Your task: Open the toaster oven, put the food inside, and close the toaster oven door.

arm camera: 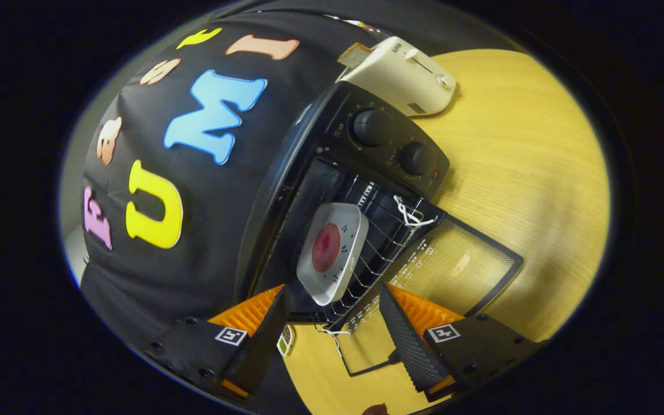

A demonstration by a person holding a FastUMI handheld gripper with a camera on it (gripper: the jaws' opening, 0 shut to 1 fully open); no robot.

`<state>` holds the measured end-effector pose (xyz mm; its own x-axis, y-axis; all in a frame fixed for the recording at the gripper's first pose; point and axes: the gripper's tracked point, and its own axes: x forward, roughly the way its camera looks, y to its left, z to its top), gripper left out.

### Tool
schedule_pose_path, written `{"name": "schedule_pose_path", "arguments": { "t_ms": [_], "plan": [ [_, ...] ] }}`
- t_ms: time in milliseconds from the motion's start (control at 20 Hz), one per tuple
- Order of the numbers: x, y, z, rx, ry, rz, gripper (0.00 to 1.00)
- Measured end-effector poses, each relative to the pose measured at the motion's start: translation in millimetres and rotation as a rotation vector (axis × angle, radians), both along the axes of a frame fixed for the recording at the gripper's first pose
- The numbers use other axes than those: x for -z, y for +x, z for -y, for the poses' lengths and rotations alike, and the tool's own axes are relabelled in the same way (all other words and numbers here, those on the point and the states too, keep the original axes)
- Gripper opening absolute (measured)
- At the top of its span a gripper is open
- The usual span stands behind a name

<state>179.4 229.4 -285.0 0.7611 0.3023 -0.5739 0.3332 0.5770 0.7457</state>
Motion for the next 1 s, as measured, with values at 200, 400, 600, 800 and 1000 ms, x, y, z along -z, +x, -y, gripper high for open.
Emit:
{"name": "schedule_pose_path", "arguments": {
  "t_ms": [200, 400, 600, 800, 1000],
  "plan": [
    [-10.2, -31.9, -4.2, -0.147, -0.140, 0.047, 0.97],
    [-9.5, -57.6, -5.9, -0.280, -0.286, 0.086, 0.98],
    [-0.8, -74.8, -7.6, -0.371, -0.390, 0.091, 0.98],
    [13.9, -89.1, -7.2, -0.435, -0.469, 0.070, 0.98],
    [37.3, -102.6, -8.1, -0.499, -0.545, 0.022, 0.98]
  ]
}}
